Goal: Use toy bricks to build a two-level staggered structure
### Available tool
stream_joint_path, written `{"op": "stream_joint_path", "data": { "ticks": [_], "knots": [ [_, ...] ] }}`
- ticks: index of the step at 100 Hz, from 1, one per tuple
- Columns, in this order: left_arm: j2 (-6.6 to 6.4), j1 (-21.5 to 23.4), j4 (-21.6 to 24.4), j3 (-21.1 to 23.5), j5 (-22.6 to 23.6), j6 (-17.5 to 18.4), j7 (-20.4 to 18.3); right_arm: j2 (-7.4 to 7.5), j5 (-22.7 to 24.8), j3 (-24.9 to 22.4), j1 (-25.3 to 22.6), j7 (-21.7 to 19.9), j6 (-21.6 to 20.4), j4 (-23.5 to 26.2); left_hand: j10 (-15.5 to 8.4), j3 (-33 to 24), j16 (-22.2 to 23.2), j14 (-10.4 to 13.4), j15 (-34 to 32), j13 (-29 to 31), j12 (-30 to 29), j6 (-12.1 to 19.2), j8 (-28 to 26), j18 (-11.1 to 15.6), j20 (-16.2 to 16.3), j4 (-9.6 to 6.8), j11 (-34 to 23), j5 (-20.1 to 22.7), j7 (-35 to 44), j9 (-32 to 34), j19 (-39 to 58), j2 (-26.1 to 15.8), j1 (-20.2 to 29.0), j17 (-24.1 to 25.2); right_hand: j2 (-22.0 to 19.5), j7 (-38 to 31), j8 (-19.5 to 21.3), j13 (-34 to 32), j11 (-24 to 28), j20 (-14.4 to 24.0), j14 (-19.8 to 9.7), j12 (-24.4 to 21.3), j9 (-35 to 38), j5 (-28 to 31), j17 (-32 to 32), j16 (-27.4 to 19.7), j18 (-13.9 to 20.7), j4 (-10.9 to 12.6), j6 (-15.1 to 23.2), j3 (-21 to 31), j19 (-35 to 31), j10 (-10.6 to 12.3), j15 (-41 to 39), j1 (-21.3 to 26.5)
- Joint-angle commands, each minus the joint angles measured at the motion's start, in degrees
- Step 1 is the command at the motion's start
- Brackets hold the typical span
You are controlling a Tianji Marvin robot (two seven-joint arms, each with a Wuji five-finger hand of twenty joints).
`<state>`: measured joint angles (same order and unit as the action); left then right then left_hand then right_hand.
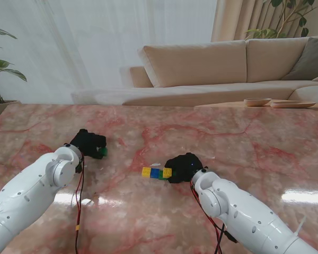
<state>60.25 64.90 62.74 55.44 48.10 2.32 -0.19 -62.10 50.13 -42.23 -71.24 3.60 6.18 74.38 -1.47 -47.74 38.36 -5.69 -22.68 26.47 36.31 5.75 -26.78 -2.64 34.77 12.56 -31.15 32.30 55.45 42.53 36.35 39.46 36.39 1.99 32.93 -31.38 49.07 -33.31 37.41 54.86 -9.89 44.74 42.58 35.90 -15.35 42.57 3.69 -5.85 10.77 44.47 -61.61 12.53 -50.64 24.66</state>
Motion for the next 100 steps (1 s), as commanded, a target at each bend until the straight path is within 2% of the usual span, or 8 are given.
{"op": "stream_joint_path", "data": {
  "ticks": [1, 18, 47, 65, 100],
  "knots": [
    [1.08, 0.6, 2.1, -0.4, -0.5, 0.7, -0.1, -0.24, -0.1, 0.5, -0.9, -0.4, 0.8, -1.3, -0.6, -0.1, 0.5, -1.6, -1.3, 1.4, -0.4, 4.7, -0.4, -1.5, 0.4, -0.19, -0.6, 4.3, 2.1, 2.0, 1.5, -0.6, 1.3, 1.0, 0.8, 0.4, -1.7, -2.2, -1.1, 1.7, -0.9, -0.5, 1.0, 1.6, -0.1, 1.4, -0.2, -1.9, -0.2, 1.6, -1.2, -0.4, -0.1, 0.2],
    [1.56, 2.1, 7.2, -0.8, -2.0, 0.8, -1.0, -0.54, -0.2, 0.7, -0.8, 0.7, 1.5, -1.7, -0.5, 0.3, 0.4, -1.6, -0.8, 1.5, -0.7, 4.2, -0.4, -1.6, 0.0, -0.38, -0.1, 4.4, 1.2, 2.1, 1.3, -0.9, 0.5, 1.2, 0.8, 0.2, -1.7, -2.3, -1.0, 1.8, -0.9, -0.4, 1.2, 1.7, -0.2, 1.4, -0.2, -2.0, -0.2, 1.9, -1.3, -0.5, -0.3, 0.0],
    [1.98, 2.5, 12.5, -3.6, -4.8, 1.6, -3.4, -0.98, 0.6, 1.4, -0.7, 3.5, 2.9, -2.6, -0.5, 1.1, 0.4, -1.5, -0.3, 1.7, -0.7, 3.9, -1.0, -1.8, -0.6, -0.52, 0.5, 4.7, 0.2, 2.1, 0.8, -1.2, -0.4, 1.2, 0.7, -0.9, -1.4, -3.6, -0.1, 2.1, -1.1, 0.0, 2.6, 3.0, -1.2, 1.7, -0.2, -2.0, 0.6, 2.2, -2.1, -0.2, -1.1, 0.0],
    [2.31, 2.0, 13.7, -6.1, -6.5, 2.1, -3.8, -1.36, 0.4, 1.9, -0.8, 5.2, 3.5, -3.3, -0.6, 1.2, 0.4, -1.5, 0.1, 1.6, -0.7, 3.6, -1.5, -1.9, -0.9, -0.70, 0.7, 4.7, -0.6, 2.0, 0.4, -1.3, -0.7, 1.3, 0.8, -2.9, -1.5, -4.7, 1.8, 2.1, -1.4, 1.5, 4.0, 3.6, -2.0, 2.4, -0.2, -4.1, 2.1, 0.2, -2.9, 0.4, -2.5, 0.7],
    [2.89, 0.0, 13.5, -10.8, -7.2, 3.2, -3.1, -1.37, 0.8, 1.3, -1.4, 5.8, 4.1, -2.9, -0.6, 1.2, 0.5, -1.5, 0.4, 1.5, -0.6, 3.5, -2.5, -1.9, -1.1, -0.76, 1.0, 4.8, -1.5, 1.9, -0.4, -1.2, -1.3, 1.3, 0.5, -3.9, -2.4, -5.1, 1.7, 1.9, -1.4, 1.9, 4.6, 3.9, -2.1, 2.7, -0.2, -4.7, 2.3, -1.2, -3.4, 0.4, -2.9, 1.2]
  ]
}}
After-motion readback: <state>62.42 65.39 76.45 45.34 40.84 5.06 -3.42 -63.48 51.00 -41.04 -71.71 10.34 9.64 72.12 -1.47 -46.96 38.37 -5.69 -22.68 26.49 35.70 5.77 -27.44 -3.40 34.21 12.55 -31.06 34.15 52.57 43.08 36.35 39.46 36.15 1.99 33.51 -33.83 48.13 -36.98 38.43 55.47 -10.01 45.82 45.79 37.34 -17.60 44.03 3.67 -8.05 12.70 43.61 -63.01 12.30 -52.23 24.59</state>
